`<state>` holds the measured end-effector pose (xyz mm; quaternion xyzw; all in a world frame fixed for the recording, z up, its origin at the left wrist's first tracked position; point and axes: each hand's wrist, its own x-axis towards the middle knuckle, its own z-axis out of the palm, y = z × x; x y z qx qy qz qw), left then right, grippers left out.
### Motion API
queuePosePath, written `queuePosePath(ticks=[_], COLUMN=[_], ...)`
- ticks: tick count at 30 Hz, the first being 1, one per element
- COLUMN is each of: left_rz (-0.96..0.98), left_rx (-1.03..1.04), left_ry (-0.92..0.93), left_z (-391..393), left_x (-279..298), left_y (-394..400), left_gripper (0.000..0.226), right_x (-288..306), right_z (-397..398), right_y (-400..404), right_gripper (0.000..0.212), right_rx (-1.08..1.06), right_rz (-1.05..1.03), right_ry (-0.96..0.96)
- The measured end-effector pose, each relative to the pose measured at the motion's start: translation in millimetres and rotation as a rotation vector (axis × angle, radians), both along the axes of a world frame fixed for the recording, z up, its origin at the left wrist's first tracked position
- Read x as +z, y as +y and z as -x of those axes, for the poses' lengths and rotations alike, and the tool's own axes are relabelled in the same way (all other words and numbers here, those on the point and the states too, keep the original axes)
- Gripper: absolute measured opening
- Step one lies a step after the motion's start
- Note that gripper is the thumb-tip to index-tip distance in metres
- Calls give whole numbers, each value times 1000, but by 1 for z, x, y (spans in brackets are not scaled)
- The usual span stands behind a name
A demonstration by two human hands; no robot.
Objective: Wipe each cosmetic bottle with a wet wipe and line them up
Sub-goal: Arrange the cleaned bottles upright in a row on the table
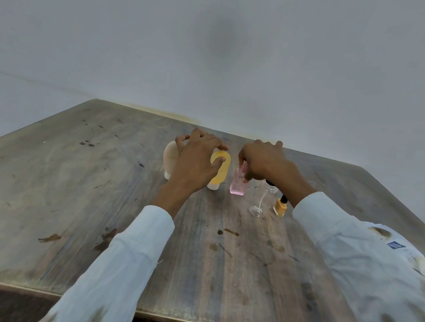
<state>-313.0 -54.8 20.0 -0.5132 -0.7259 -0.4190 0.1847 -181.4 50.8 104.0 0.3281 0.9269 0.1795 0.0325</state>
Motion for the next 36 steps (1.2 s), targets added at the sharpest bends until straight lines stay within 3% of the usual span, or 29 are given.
queuePosePath(ticks=[13,20,24,30,36], left_rz=[5,-63,-143,-136,-47], left_rx=[-8,-30,-89,-222,-385], left_ry=[0,59,134,163,82], left_z=[-2,-7,-23,-41,-52], left_x=[0,-1,-3,-10,-15], left_y=[-1,2,7,17,15], left_gripper=[26,28,31,26,26], right_x=[-3,23,23,6,-18], right_z=[0,-33,-65,-90,-84], right_y=[7,10,8,7,17], right_gripper=[44,35,42,58,47], right_rx=[15,22,-21,-22,-44], right_rz=[56,200,238,327,387], right_ry=[57,410,574,554,586])
